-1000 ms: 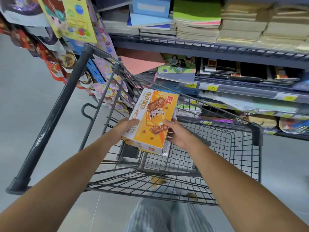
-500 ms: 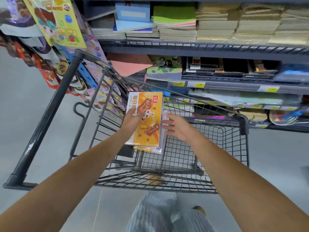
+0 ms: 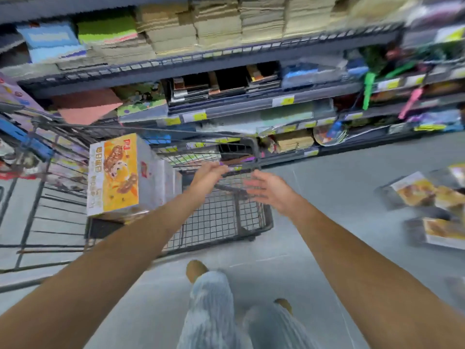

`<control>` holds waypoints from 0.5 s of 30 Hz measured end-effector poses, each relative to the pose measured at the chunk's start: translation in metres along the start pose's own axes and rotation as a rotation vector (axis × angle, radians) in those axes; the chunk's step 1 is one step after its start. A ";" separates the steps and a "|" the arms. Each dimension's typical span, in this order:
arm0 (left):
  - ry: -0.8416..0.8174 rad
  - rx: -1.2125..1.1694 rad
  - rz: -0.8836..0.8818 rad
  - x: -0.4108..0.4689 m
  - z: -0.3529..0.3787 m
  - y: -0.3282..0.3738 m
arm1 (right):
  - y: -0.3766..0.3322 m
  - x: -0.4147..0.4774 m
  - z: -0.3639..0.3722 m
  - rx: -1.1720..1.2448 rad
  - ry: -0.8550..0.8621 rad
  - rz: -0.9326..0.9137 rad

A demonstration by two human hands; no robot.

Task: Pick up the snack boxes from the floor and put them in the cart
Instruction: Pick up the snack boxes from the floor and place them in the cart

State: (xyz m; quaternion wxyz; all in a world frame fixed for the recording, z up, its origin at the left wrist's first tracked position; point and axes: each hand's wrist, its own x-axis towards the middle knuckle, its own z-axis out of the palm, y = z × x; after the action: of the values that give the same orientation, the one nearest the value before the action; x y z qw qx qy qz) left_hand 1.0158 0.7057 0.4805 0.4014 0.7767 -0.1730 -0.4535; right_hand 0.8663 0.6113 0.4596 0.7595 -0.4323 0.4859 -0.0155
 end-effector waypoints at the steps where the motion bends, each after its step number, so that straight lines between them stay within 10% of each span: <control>1: -0.015 -0.006 0.007 -0.004 0.019 0.004 | 0.003 -0.008 -0.015 0.016 0.022 -0.002; 15: -0.508 0.235 0.144 -0.088 0.337 0.078 | 0.053 -0.159 -0.302 0.428 0.407 -0.142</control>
State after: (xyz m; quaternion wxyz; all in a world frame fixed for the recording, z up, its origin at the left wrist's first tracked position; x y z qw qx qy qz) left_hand 0.6921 0.5561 0.5013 0.2834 0.6651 -0.3740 -0.5809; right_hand 0.5343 0.5211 0.4926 0.7173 -0.2831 0.5824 -0.2571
